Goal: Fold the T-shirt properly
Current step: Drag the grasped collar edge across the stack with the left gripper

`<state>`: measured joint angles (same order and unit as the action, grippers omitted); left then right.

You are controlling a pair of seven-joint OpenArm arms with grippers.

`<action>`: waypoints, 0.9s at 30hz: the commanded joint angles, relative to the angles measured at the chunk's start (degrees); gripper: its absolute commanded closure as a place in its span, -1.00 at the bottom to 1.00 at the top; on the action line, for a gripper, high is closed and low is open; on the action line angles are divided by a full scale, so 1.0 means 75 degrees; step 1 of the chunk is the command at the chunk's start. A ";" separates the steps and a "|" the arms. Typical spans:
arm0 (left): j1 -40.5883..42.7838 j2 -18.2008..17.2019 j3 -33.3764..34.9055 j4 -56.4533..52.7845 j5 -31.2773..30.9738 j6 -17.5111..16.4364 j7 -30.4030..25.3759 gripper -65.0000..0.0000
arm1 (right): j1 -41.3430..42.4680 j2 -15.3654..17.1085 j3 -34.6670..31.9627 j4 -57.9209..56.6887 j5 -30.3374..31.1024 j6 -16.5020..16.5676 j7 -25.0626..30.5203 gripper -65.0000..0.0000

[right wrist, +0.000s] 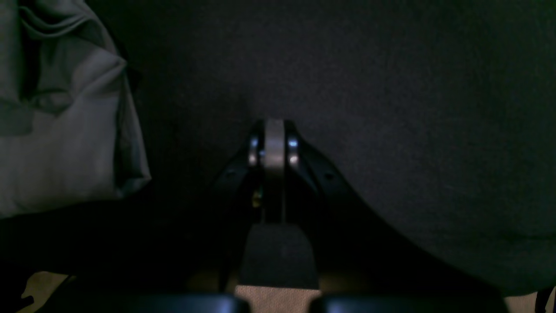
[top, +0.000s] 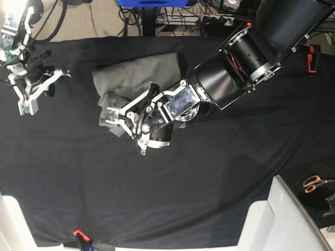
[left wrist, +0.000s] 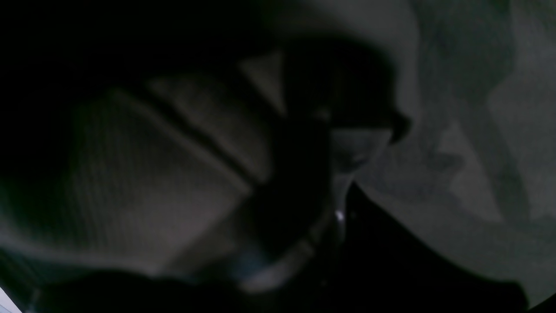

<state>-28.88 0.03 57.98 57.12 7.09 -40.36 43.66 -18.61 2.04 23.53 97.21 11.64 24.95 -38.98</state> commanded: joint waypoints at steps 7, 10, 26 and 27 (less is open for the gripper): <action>-0.0292 0.0095 0.0012 0.0079 -0.0072 0.0048 -0.0084 1.00 | 0.0049 0.0085 0.0022 0.0126 0.0072 0.0020 0.0128 1.00; -0.0292 0.0107 0.0012 0.0102 -0.0072 0.0048 -0.0095 1.00 | 0.0049 0.0085 0.0022 0.0126 0.0072 0.0020 0.0128 1.00; -0.0316 0.0271 0.0504 0.0266 -0.0002 0.0048 -0.0095 1.00 | 0.0026 0.0097 0.0057 0.0126 0.0060 0.0020 0.0128 1.00; -0.0316 0.0259 0.0504 0.0266 -0.0002 0.0048 -0.0095 1.00 | 0.0026 0.0097 0.0045 0.0126 0.0060 0.0020 0.0128 1.00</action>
<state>-29.91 1.41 62.22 58.02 7.25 -40.36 43.55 -18.63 2.20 23.64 97.21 11.62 24.95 -38.98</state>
